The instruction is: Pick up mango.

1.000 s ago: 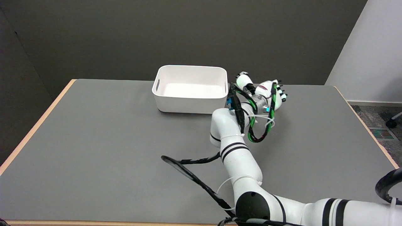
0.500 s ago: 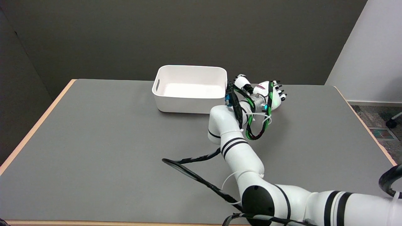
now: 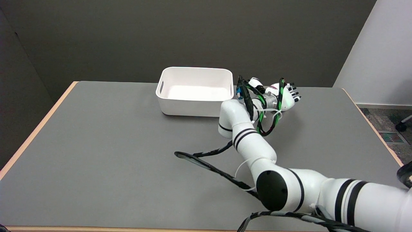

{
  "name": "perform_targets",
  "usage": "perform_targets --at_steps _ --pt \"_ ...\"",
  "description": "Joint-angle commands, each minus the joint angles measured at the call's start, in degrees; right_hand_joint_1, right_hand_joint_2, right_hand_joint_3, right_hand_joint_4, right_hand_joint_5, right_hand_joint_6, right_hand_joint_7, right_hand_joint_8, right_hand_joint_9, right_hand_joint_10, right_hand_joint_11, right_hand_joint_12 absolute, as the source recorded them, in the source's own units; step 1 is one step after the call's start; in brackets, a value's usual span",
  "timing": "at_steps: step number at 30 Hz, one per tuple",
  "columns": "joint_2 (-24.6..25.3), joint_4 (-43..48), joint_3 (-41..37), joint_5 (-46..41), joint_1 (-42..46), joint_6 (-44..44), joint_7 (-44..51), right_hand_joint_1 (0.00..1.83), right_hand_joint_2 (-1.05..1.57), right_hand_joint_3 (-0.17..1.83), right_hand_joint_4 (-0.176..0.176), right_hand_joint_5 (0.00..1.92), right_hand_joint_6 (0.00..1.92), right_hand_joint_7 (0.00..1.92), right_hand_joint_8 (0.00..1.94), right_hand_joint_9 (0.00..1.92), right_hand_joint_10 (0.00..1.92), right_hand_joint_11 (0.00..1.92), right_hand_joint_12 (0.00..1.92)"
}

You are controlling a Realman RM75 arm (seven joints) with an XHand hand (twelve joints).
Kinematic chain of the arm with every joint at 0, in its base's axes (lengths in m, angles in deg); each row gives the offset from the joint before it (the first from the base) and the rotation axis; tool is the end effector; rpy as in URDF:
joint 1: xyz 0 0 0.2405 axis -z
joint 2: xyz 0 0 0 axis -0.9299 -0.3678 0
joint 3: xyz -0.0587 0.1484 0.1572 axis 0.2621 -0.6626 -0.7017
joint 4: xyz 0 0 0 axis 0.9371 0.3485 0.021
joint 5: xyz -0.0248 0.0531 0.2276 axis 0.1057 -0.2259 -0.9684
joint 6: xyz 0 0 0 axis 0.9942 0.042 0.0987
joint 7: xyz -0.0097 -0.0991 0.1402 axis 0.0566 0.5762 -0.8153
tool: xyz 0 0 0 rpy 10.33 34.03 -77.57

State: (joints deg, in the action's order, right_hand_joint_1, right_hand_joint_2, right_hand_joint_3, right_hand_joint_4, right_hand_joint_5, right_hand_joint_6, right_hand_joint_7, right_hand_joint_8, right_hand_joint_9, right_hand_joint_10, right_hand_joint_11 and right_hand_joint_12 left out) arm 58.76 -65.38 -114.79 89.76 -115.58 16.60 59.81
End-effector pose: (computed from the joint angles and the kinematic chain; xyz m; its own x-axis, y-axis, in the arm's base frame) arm -0.2321 -0.4544 0.3432 0.8606 0.3616 0.3586 -0.4610 0.8524 0.2468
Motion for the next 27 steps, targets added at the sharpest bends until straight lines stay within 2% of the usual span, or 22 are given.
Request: perform_targets --at_steps 1,8,27 --pt "-5.1 12.0 3.9 -3.5 -7.4 -1.1 -2.2 0.26 0.62 0.92 -0.176 0.06 0.19 0.07 0.29 0.08 0.67 0.0 1.15" --pt "-7.0 16.6 4.1 -3.4 -8.4 -5.5 -7.3 0.25 0.62 0.91 -0.176 0.05 0.17 0.06 0.27 0.06 0.67 0.0 1.15" --pt "-11.6 20.6 0.0 -4.0 -7.6 -5.0 -7.8 0.25 0.62 0.9 -0.176 0.04 0.14 0.04 0.26 0.03 0.67 0.0 1.15"
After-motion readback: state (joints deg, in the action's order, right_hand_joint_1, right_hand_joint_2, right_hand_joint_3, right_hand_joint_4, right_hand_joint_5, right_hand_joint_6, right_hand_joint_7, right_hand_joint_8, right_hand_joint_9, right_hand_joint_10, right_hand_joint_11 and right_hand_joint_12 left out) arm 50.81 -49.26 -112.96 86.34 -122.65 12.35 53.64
